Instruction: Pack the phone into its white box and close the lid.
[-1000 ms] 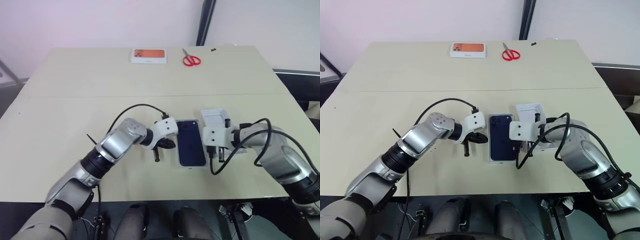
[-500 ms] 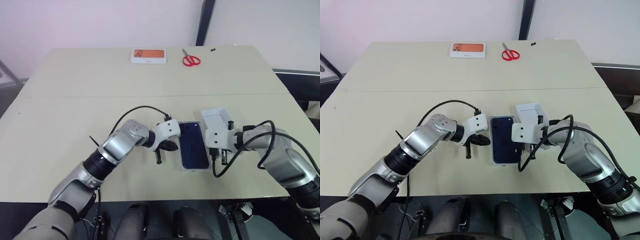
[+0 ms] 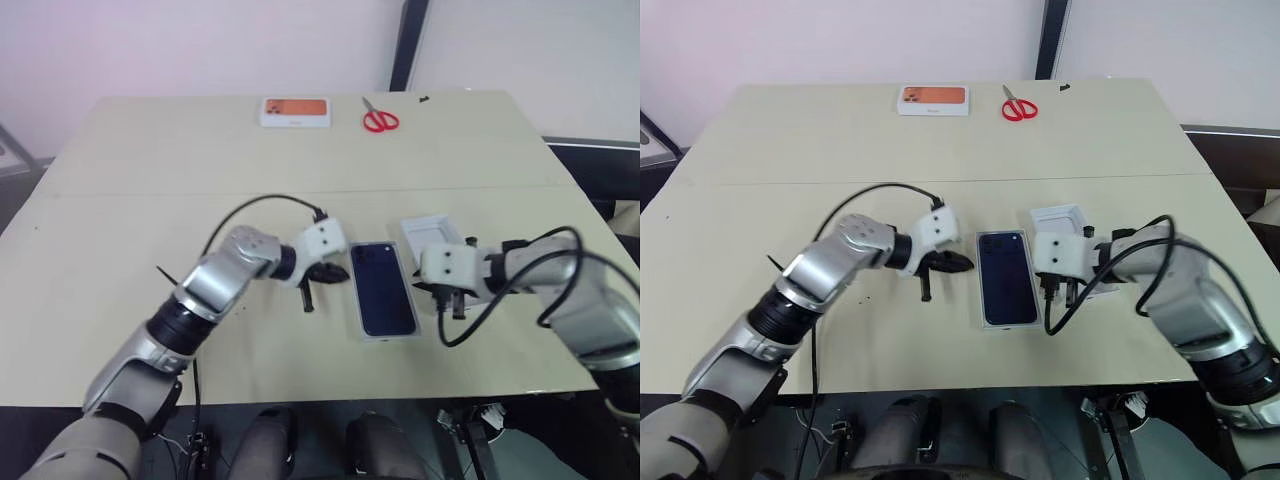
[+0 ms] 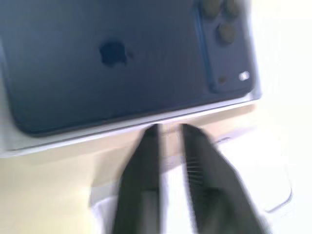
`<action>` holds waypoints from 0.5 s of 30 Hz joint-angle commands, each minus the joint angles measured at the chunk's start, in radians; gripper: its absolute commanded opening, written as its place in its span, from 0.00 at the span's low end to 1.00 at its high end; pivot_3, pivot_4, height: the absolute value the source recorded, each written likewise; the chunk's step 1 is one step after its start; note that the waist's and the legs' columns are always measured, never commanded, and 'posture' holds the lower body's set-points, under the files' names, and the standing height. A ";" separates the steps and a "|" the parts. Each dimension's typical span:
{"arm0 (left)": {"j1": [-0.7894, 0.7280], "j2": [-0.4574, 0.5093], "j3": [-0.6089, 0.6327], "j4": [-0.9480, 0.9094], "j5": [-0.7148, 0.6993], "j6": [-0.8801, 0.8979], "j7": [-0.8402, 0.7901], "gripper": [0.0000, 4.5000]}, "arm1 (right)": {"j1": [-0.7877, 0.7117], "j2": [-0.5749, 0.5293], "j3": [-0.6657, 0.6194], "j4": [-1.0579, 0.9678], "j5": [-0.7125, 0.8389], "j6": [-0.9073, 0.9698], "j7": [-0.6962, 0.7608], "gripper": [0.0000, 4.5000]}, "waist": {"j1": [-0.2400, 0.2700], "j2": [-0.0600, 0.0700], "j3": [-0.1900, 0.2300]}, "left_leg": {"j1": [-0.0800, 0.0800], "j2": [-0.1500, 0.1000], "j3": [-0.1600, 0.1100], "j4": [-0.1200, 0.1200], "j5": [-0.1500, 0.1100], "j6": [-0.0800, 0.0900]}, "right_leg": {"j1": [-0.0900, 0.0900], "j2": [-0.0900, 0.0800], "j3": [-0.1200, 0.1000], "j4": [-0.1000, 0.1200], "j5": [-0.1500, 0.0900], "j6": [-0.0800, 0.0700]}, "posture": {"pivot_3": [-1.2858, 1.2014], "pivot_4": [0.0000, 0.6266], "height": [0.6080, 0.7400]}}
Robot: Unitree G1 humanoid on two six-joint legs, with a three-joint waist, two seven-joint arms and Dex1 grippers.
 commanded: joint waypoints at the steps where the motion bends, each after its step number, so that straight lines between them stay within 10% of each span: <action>1: 0.029 0.017 0.098 -0.033 -0.045 -0.064 -0.009 0.01 | -0.025 0.019 -0.057 -0.032 0.066 0.229 -0.044 0.65 | 0.000 0.000 0.000 | 0.000 0.000 0.000 0.000 0.000 0.000 | 0.000 0.000 0.000 0.000 0.000 0.000 | 0.52 0.24 1.00; 15: 0.258 0.125 0.256 -0.120 -0.230 -0.297 -0.234 0.01 | -0.222 0.214 -0.053 0.035 0.241 0.996 -0.357 0.65 | -0.001 0.001 0.000 | 0.000 0.000 0.000 -0.001 -0.001 0.002 | -0.002 -0.001 0.000 0.000 0.000 0.000 | 0.52 0.24 1.00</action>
